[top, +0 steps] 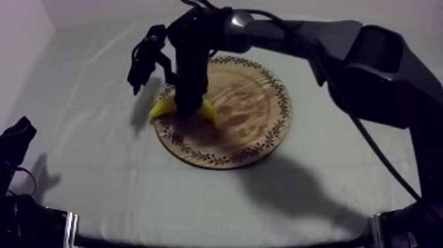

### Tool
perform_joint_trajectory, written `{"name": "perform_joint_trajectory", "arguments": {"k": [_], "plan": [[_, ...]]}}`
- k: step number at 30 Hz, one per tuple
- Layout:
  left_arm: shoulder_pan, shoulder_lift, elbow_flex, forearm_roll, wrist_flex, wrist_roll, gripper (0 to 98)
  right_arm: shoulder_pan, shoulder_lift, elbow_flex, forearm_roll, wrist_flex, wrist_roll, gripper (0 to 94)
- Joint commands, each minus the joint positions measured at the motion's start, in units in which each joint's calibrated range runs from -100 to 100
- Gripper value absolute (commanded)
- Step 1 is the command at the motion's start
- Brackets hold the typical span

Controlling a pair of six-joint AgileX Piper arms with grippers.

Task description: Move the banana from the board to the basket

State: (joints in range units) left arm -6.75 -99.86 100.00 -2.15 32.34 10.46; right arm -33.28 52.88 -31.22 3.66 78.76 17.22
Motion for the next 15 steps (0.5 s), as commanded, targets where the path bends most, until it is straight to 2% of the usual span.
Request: {"name": "perform_joint_trajectory", "arguments": {"k": [1, 15], "plan": [[0.0, 0.0, 0.0, 0.03, 0.0, 0.0, 0.1, 0.7, -2.4, 0.7, -0.7, 0.8, 1.0, 26.6], [0.0, 0.0, 0.0, 0.03, 0.0, 0.0, 0.1, 8.6, -24.4, 7.3, -2.4, 9.0, 4.5, 27.0]]}}
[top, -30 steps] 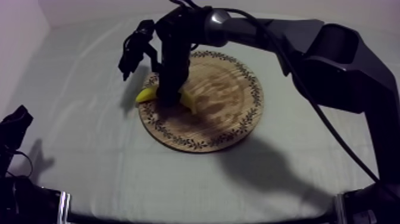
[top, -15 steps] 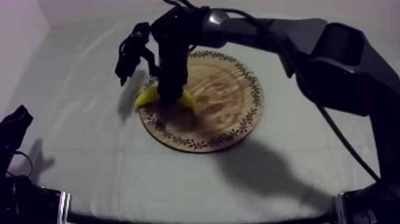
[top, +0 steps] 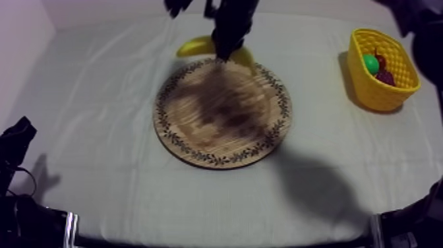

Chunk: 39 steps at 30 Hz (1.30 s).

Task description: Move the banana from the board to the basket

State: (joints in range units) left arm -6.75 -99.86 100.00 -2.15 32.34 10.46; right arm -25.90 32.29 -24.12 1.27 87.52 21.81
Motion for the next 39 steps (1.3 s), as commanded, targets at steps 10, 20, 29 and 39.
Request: {"name": "perform_joint_trajectory", "arguments": {"k": [10, 20, 29, 39], "plan": [[0.0, 0.0, 0.0, 0.03, 0.0, 0.0, 0.1, 10.3, -15.2, -0.7, -0.7, 5.7, -3.0, 28.8], [0.0, 0.0, 0.0, 0.03, 0.0, 0.0, 0.1, 20.0, -18.6, 0.6, -0.3, 5.2, -7.3, 31.5], [0.0, 0.0, 0.0, 0.03, 0.0, 0.0, 0.1, 27.4, -17.9, 6.4, 0.9, 1.4, -8.7, 31.2], [0.0, 0.0, 0.0, 0.03, 0.0, 0.0, 0.1, 30.5, -18.5, 19.2, 4.0, -6.5, -10.8, 47.3]]}}
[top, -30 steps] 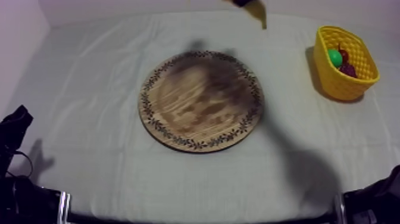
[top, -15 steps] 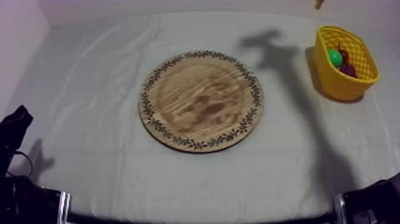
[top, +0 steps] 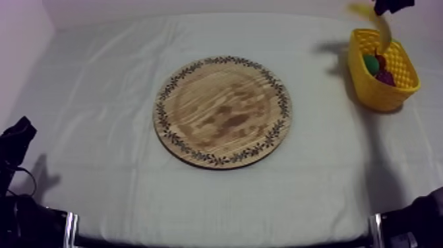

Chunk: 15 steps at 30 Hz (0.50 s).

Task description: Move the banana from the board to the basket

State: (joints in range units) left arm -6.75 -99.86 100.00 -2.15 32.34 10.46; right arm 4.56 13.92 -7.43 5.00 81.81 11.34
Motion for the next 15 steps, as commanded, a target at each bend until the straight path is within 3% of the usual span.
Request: {"name": "perform_joint_trajectory", "arguments": {"k": [1, 7, 15], "plan": [[0.0, 0.0, 0.0, 0.03, 0.0, 0.0, 0.1, 0.2, -0.4, 3.4, 0.5, -1.3, -0.5, 49.8], [0.0, 0.0, 0.0, 0.03, 0.0, 0.0, 0.1, 1.3, -2.6, 6.1, -0.2, -1.9, 0.2, 58.9], [0.0, 0.0, 0.0, 0.03, 0.0, 0.0, 0.1, 1.1, -13.6, 10.2, -2.4, -1.5, 2.2, 55.9]]}}
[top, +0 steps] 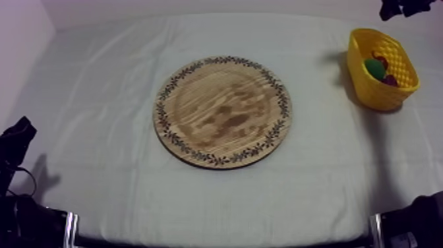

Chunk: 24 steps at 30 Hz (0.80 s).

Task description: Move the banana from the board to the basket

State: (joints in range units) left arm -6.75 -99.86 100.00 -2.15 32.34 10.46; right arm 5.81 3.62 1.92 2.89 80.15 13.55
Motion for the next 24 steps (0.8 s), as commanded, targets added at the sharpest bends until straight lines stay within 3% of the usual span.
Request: {"name": "perform_joint_trajectory", "arguments": {"k": [1, 6, 10, 15, 19, 24], "plan": [[0.0, 0.0, 0.0, 0.03, 0.0, 0.0, 0.1, -0.4, -5.2, 1.9, -0.5, 0.3, 0.1, 54.9], [0.0, 0.0, 0.0, 0.03, 0.0, 0.0, 0.1, -2.0, -16.6, 9.0, -2.3, -1.0, 0.5, 46.7], [0.0, 0.0, 0.0, 0.03, 0.0, 0.0, 0.1, -4.9, -26.4, 16.7, -2.0, -2.5, -0.7, 37.7], [0.0, 0.0, 0.0, 0.03, 0.0, 0.0, 0.1, -7.9, -39.2, 28.8, -2.1, -6.8, -1.8, 21.3], [0.0, 0.0, 0.0, 0.03, 0.0, 0.0, 0.1, -8.1, -49.8, 40.5, -3.8, -14.8, -0.6, 6.4], [0.0, 0.0, 0.0, 0.03, 0.0, 0.0, 0.1, -8.5, -62.9, 57.7, -4.5, -28.4, -1.6, 1.3]]}}
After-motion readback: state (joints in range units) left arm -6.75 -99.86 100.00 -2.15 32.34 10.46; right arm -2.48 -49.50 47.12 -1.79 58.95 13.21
